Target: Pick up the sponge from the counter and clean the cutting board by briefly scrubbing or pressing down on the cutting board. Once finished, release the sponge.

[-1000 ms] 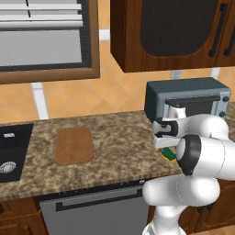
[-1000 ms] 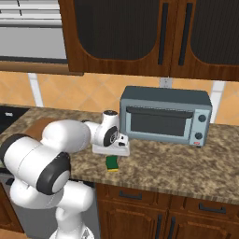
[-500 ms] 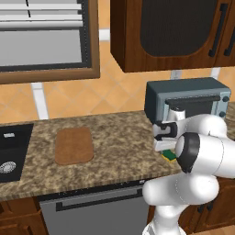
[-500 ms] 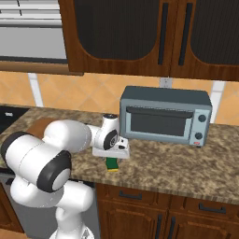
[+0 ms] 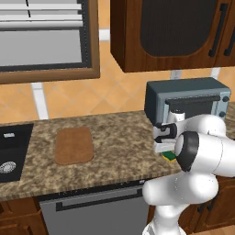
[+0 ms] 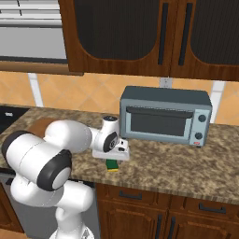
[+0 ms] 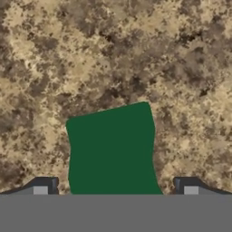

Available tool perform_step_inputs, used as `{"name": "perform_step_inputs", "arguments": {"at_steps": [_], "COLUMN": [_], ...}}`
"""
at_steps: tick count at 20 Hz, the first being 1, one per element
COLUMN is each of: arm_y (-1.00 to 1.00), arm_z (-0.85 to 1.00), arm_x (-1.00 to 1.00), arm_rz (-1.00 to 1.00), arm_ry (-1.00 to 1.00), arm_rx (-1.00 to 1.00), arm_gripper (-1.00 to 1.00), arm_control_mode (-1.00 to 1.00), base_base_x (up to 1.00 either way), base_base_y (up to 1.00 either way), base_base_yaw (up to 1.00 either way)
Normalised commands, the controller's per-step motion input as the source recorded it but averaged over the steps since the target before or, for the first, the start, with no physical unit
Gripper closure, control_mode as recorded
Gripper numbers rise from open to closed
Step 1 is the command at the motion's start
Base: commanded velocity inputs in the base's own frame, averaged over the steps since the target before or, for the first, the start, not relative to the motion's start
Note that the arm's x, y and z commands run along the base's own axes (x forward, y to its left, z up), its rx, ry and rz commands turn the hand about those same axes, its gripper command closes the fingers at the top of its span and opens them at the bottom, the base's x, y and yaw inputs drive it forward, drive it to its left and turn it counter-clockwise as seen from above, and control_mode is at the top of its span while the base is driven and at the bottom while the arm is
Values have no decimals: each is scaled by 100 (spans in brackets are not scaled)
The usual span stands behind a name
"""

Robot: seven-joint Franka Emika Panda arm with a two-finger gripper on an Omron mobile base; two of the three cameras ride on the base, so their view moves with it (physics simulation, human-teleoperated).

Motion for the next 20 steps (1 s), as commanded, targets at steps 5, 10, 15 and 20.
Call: {"name": "perform_step_inputs", "arguments": {"at_steps": [5, 10, 15, 20], "arm_y": [0, 0, 0, 0], "arm_z": [-10, -11, -11, -1], "arm_x": [5, 1, 0, 0], "arm_rz": [0, 1, 0, 0], "arm_ry": [0, 0, 0, 0], "arm_rx": [0, 0, 0, 0], "arm_gripper": [-100, -100, -100, 100], "arm_control_mode": [-100, -100, -100, -100], "base_base_x": [0, 0, 0, 0], "base_base_y": [0, 0, 0, 0], "base_base_yaw": [0, 0, 0, 0]}}
